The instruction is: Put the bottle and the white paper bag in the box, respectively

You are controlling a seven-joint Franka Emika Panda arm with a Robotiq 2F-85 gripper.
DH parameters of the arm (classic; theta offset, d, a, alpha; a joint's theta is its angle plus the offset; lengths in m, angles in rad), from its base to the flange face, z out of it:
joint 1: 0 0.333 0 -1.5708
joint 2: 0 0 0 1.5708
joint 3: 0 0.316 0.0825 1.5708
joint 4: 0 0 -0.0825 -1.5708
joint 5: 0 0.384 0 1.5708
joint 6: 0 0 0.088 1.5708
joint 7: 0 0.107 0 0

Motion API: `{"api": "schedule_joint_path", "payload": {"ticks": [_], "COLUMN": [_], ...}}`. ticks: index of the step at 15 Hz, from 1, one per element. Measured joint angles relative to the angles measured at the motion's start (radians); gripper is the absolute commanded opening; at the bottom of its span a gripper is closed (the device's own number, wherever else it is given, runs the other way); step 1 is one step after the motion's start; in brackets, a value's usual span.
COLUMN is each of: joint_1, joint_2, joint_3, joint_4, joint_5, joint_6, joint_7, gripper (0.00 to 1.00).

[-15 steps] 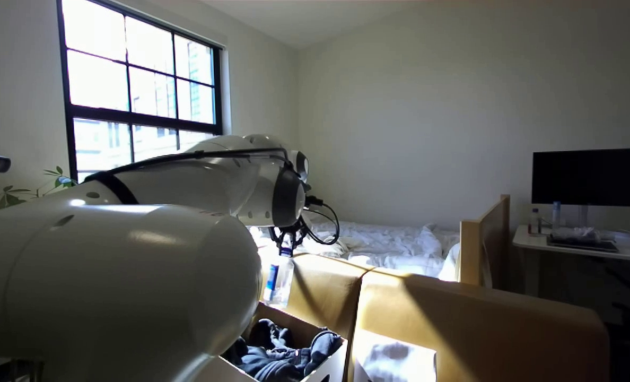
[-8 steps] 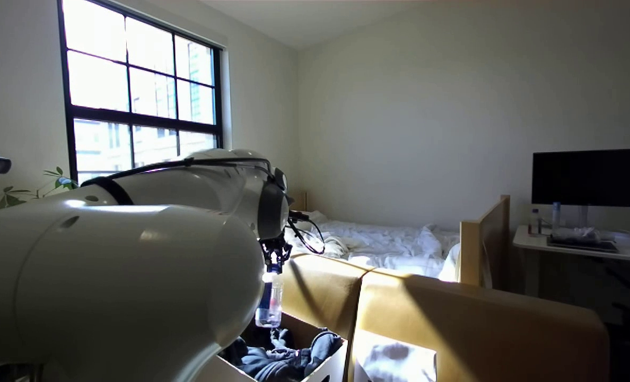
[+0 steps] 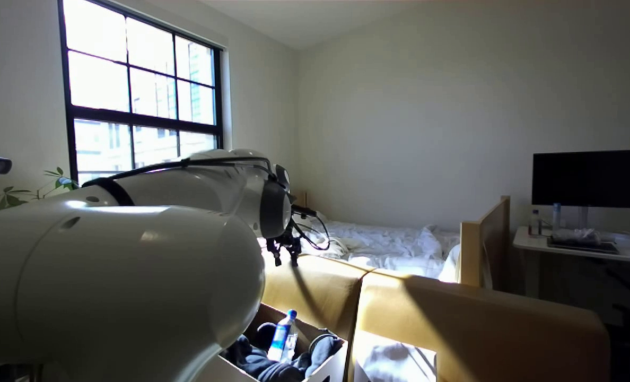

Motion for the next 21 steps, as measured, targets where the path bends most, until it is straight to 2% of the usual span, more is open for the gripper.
{"api": "schedule_joint_path", "payload": {"ticks": [4,9,11,15,21], "joint_1": [-0.058,-0.216,-0.268,-0.354,-0.455], "joint_2": [-0.068,-0.110,-0.071,0.046,0.244], "joint_3": [-0.024,0.000,0.003,0.003,0.009], "joint_4": [0.008,0.000,-0.003,-0.019,-0.026], "joint_5": [0.002,0.086,0.120,0.140,0.162], "joint_6": [-0.002,-0.081,-0.109,-0.094,-0.088], "joint_7": [0.003,0.032,0.064,0.190,0.395], "gripper": [1.00,1.00,1.00,1.00,1.00]}}
